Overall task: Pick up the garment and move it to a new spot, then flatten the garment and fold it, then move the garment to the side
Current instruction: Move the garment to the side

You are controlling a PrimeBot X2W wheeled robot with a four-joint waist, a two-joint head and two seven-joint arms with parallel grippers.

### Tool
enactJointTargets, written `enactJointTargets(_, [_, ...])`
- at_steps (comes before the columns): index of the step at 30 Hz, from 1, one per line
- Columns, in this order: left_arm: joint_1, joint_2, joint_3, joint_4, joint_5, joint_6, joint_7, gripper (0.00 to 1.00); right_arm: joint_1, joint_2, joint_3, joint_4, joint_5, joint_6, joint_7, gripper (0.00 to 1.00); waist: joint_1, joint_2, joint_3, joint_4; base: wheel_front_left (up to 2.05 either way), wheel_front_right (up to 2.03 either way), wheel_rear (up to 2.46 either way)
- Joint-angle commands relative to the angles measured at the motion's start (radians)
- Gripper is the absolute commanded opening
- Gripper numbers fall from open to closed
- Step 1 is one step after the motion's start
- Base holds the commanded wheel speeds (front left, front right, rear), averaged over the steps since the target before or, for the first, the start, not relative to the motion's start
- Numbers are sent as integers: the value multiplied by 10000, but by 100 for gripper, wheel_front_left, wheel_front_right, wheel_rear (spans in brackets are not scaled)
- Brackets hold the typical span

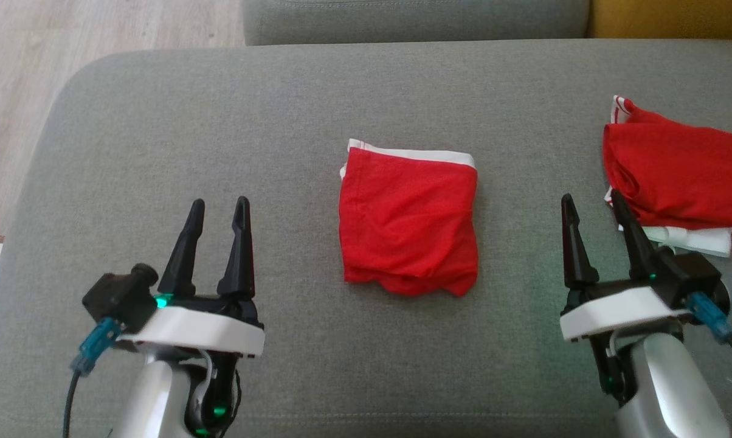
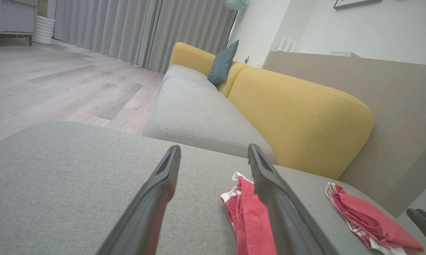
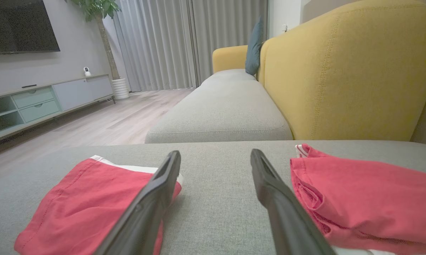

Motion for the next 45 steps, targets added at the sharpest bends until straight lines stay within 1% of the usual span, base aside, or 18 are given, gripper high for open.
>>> enactJointTargets(1, [-275, 64, 357, -290, 103, -75, -92, 100, -10, 93, 186, -539, 80, 39, -38, 100, 0, 0, 1, -45, 0, 0, 0])
enactJointTargets(11, [-220, 64, 324, -311, 76, -132, -92, 100, 239, 99, 243, -785, 541, 39, 108, 100, 0, 0, 76, -22, 0, 0, 0])
enactJointTargets(18, [-350, 64, 185, -249, 34, -206, -92, 100, 119, 99, 202, -723, 655, 39, 332, 100, 0, 0, 361, 258, 0, 0, 0])
enactJointTargets(22, [-456, 64, 128, -233, -7, -239, -92, 100, -110, 100, 365, -502, 984, 39, 658, 100, 0, 0, 621, 494, 0, 0, 0])
enactJointTargets(26, [-565, 64, 57, -189, -34, -287, -92, 100, -444, 100, 732, -64, 1537, 39, 1051, 100, 0, 0, 909, 768, 0, 0, 0])
enactJointTargets(32, [-748, 64, -4, -131, -83, -351, -92, 100, -1048, 100, 1090, 812, 2068, 39, 1586, 100, 0, 0, 1320, 1223, 0, 0, 0])
enactJointTargets(36, [-860, 64, -44, -88, -101, -395, -92, 100, -1446, 100, 1129, 1611, 2378, 39, 1784, 100, 0, 0, 1548, 1508, 0, 0, 0])
enactJointTargets(39, [-942, 64, -71, -39, -103, -424, -92, 100, -1743, 100, 1330, 2146, 2920, 39, 1831, 100, 0, 0, 1692, 1692, 0, 0, 0])
enactJointTargets(42, [-1010, 64, -66, -21, -97, -440, -92, 100, -2062, 100, 1568, 2681, 3082, 39, 1790, 100, 0, 0, 1820, 1818, 0, 0, 0])
enactJointTargets(45, [-1042, 64, -35, -3, -71, -452, -92, 100, -2351, 100, 1745, 3297, 2681, 39, 1759, 100, 0, 0, 1899, 1876, 0, 0, 0])
